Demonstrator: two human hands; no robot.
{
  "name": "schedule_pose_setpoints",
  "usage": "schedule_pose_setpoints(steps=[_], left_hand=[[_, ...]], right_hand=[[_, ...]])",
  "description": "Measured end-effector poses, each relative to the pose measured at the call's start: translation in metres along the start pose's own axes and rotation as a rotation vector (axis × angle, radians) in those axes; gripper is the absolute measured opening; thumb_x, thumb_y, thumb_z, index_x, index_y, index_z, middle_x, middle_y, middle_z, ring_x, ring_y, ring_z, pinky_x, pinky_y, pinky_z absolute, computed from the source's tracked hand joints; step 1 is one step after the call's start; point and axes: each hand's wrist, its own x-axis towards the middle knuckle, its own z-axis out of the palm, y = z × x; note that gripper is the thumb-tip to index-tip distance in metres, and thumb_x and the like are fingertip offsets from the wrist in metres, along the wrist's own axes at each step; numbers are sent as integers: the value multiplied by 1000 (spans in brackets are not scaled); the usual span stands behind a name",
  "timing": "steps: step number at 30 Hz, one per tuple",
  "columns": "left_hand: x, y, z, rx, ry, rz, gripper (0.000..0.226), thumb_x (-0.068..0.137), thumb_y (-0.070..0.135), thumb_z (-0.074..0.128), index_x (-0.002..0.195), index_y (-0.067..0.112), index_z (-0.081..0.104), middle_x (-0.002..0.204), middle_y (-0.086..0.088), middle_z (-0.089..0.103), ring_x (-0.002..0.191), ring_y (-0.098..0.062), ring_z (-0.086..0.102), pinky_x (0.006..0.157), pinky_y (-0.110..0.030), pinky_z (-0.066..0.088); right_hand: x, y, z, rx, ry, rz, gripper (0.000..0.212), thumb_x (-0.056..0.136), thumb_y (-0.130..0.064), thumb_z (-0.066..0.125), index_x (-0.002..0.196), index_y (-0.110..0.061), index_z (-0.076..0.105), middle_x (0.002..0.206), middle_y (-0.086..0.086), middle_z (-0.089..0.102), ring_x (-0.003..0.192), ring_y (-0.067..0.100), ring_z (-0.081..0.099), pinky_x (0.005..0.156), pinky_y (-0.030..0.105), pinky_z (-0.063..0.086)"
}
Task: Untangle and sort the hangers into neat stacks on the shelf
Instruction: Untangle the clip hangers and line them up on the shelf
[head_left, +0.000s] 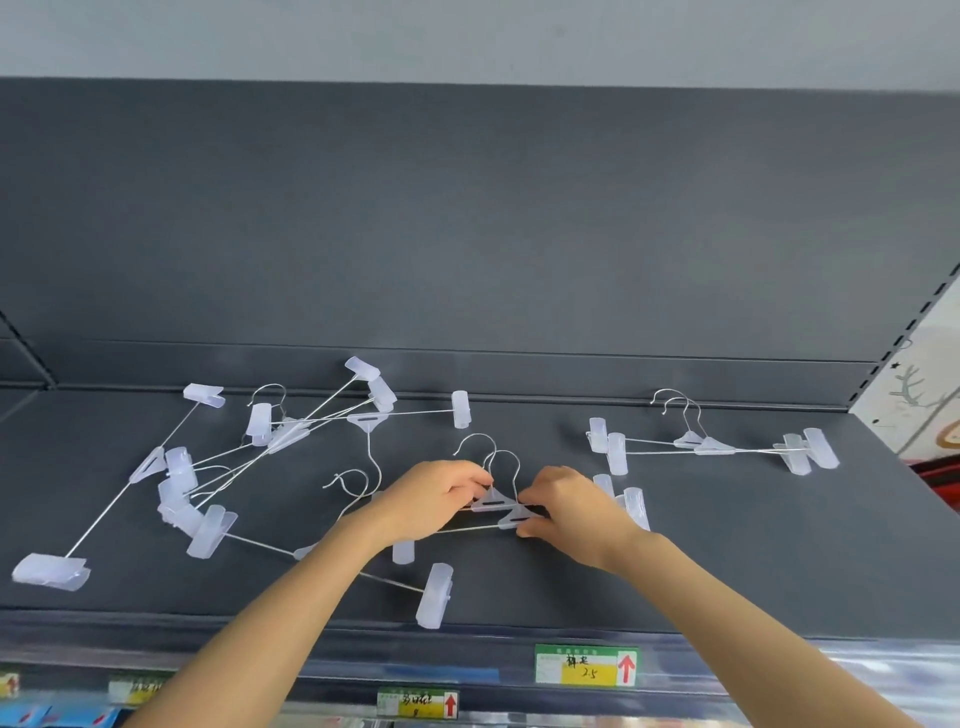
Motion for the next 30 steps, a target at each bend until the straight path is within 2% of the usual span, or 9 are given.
schedule_pose_setpoints(steps=[4,9,13,15,19,22,26,30], left_hand=[[1,1,0,-73,-4,-7,34,97,8,40,119,21,61,112,9,67,99,-2,63,83,-9,44],[2,1,2,-106,-7,-14,32,97,9,40,116,22,63,110,7,67,96,-2,64,86,-14,47],[3,1,2,-152,-2,-36,29,97,11,42,113,22,64,108,6,69,96,-4,65,93,-25,49],[3,1,2,-173,-11,-45,29,97,10,42,113,21,64,108,6,69,96,-4,65,94,-26,49],[6,5,2,-162,-24,-40,31,97,10,41,116,20,63,110,4,68,98,-7,64,92,-25,49],[7,8,1,-153,-43,-36,31,97,9,41,116,20,63,110,4,68,99,-7,64,92,-24,49],[5,7,2,-179,-50,-40,30,97,9,41,111,24,63,110,4,68,99,-7,64,95,-28,49],[1,11,1,-148,-54,-36,31,95,9,42,110,23,66,107,8,68,100,-7,64,97,-32,48]], right_hand=[[-4,4,6,30,52,-10,27,87,-36,60,72,-15,53,77,-1,45,75,22,42,64,33,39],[-6,1,6,50,72,2,31,86,-35,61,67,-21,40,76,-3,43,75,22,40,64,32,34],[-12,-2,6,59,84,38,27,88,-35,58,70,-21,43,83,-1,44,80,23,41,74,38,43],[-14,-4,7,57,86,60,24,88,-34,58,73,-19,49,87,1,49,84,23,43,77,39,44],[-14,-6,6,85,76,101,24,87,-34,60,72,-18,49,86,-2,45,83,21,39,77,38,43],[-14,-5,6,94,74,123,24,86,-37,61,80,-15,57,88,-1,47,84,20,39,78,37,43],[-15,-5,12,125,120,152,30,85,-40,62,101,-15,65,104,3,56,97,23,48,83,37,44],[-18,-8,17,129,146,159,31,86,-42,60,103,-17,64,105,1,56,97,21,48,83,34,44]])
